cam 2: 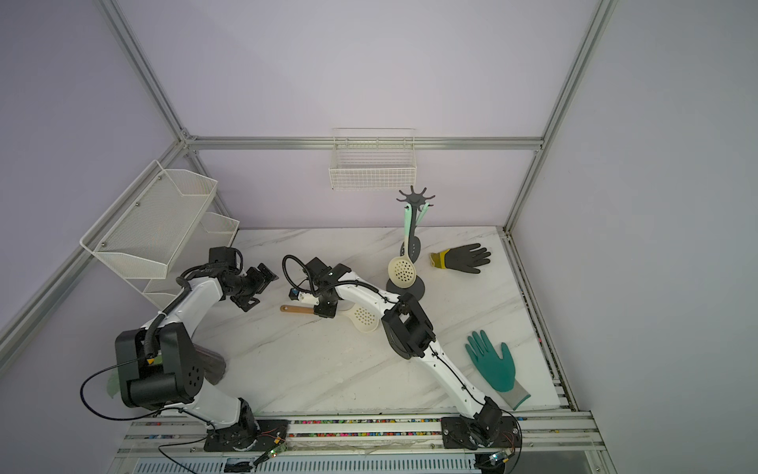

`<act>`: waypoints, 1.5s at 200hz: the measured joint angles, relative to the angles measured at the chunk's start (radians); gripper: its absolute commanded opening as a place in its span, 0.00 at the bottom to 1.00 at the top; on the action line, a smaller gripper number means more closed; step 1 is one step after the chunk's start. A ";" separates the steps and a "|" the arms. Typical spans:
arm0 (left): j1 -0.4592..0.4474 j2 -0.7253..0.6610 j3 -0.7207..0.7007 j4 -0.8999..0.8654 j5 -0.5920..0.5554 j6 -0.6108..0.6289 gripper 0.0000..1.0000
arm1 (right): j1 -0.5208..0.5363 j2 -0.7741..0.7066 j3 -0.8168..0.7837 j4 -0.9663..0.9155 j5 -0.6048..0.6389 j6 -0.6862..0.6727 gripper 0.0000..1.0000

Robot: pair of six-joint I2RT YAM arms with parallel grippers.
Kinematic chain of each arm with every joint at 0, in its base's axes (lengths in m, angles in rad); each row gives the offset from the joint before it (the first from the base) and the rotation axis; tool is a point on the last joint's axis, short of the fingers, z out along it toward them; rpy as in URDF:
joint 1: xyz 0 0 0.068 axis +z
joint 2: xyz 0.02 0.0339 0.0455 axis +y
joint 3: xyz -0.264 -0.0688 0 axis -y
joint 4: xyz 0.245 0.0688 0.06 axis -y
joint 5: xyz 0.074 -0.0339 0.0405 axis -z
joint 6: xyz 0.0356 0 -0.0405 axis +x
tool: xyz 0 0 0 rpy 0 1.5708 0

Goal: Hang the skimmer on the kitchen utensil rack
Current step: Pick up the skimmer from the center of the board, then hang the skimmer on the rack.

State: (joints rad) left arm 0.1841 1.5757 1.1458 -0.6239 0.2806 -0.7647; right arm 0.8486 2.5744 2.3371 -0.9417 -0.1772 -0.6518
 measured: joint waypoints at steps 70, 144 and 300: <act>0.000 0.000 0.000 0.000 0.000 0.002 0.98 | 0.000 -0.083 -0.050 -0.001 0.048 0.024 0.00; 0.001 0.046 0.035 -0.001 0.026 0.010 1.00 | -0.015 -0.383 -0.316 0.010 0.082 0.072 0.00; -0.122 0.142 0.122 0.032 0.062 0.044 1.00 | -0.103 -0.973 -0.757 0.325 0.056 0.238 0.00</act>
State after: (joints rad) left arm 0.0624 1.7180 1.2682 -0.5922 0.3428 -0.7208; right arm 0.7456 1.6012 1.5803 -0.6163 -0.1215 -0.4141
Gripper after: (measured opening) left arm 0.993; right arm 0.173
